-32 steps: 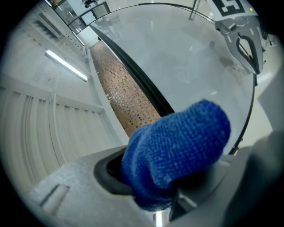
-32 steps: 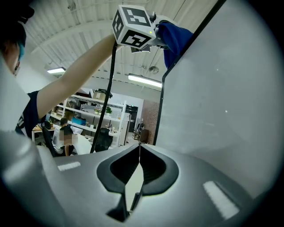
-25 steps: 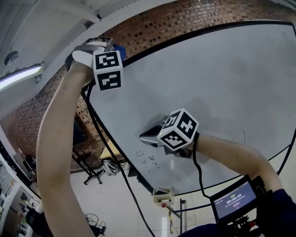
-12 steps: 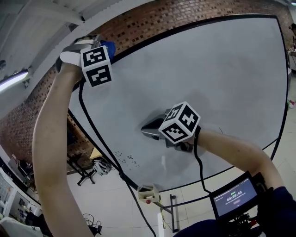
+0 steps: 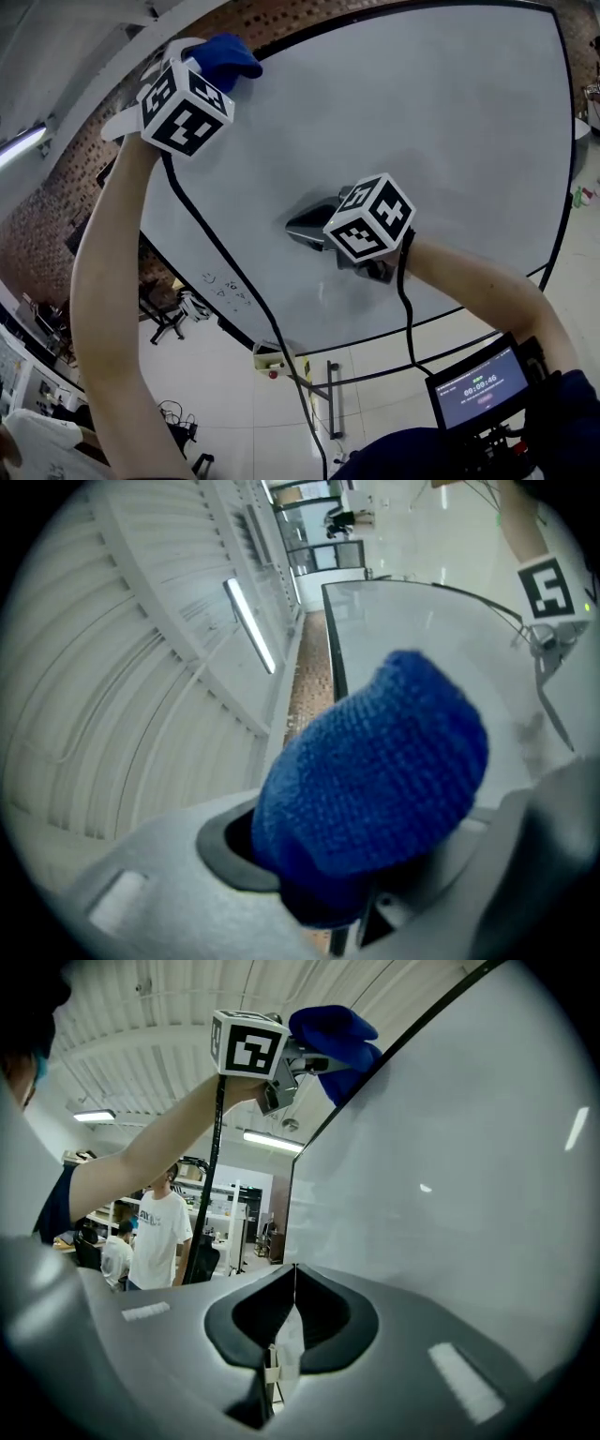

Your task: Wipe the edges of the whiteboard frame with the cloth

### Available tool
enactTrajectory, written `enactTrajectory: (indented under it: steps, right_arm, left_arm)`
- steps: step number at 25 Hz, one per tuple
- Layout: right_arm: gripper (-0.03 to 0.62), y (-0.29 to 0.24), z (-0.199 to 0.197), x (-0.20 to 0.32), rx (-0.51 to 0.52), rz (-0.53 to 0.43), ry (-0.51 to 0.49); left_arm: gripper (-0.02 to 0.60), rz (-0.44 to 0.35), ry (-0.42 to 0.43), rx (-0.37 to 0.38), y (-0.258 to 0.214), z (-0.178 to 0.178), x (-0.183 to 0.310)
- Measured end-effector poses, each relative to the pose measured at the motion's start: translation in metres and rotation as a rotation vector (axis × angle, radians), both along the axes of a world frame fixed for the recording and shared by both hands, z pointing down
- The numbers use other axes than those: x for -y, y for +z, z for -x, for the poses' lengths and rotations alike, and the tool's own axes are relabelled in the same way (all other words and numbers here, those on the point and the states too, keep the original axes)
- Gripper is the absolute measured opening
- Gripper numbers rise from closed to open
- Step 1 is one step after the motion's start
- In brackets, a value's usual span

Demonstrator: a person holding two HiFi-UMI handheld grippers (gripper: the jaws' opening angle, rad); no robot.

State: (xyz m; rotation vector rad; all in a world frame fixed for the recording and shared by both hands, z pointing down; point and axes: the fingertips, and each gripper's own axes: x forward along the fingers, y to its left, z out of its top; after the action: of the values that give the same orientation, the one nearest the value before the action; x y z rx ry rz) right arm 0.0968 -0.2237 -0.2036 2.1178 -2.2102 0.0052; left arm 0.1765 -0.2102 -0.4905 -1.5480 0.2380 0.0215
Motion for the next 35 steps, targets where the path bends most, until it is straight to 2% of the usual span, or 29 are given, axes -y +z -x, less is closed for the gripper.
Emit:
enactTrajectory:
  steps: [5,8,11,14,16,18,21,24,29,35]
  right_arm:
    - [0.011,0.027,-0.001,-0.001,0.036,0.012,0.004]
    - [0.011,0.037,-0.016,-0.008,0.080,-0.024,0.047]
    - [0.011,0.037,-0.041,-0.018,0.109,-0.086,0.142]
    - [0.011,0.048,-0.056,-0.046,0.143,-0.129,0.270]
    - [0.012,0.056,-0.056,-0.079,0.150,-0.165,0.365]
    - [0.012,0.067,-0.048,-0.117,0.145,-0.195,0.466]
    - [0.012,0.087,-0.032,-0.162,0.131,-0.223,0.609]
    - [0.012,0.111,-0.008,-0.183,0.089,-0.235,0.705]
    - [0.012,0.164,0.064,-0.186,0.012,-0.195,0.781]
    - [0.012,0.220,0.138,-0.192,0.024,-0.180,0.860]
  left_arm:
    - [0.210,0.177,0.130,-0.048,0.023,0.021,-0.018]
    - [0.212,0.273,0.218,-0.075,0.047,0.031,-0.033]
    - [0.212,0.375,0.305,-0.096,0.075,0.039,-0.043]
    - [0.213,0.546,0.397,-0.084,0.125,0.055,-0.055]
    - [0.213,0.643,0.469,-0.079,0.163,0.082,-0.075]
    - [0.213,0.696,0.513,-0.067,0.203,0.118,-0.095]
    - [0.213,0.791,0.511,-0.014,0.273,0.155,-0.105]
    - [0.213,0.904,0.474,0.049,0.353,0.180,-0.091]
    - [0.213,1.093,0.381,0.161,0.475,0.236,-0.069]
    - [0.213,1.261,0.335,0.255,0.550,0.302,-0.070]
